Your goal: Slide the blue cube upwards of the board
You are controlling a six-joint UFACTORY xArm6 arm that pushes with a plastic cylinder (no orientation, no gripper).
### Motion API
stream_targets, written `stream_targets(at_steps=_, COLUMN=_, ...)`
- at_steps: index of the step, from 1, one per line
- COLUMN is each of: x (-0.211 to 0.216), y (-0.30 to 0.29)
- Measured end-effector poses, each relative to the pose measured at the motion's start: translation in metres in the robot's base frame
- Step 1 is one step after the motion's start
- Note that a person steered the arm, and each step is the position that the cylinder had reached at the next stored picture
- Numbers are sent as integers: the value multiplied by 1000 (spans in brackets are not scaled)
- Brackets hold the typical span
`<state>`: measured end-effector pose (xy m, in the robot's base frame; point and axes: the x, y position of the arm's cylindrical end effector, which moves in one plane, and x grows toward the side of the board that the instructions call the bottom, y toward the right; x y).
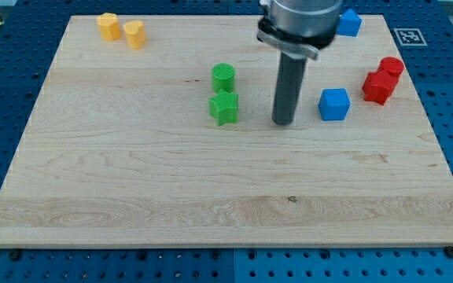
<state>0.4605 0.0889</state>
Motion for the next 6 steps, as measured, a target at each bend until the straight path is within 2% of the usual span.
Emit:
stream_targets(at_steps=1, x=22, y=25)
stream_targets(at_steps=2, x=22, y=27)
stream_targets(at_steps=4, x=22, y=72)
stream_targets(at_steps=6, x=-33, y=72)
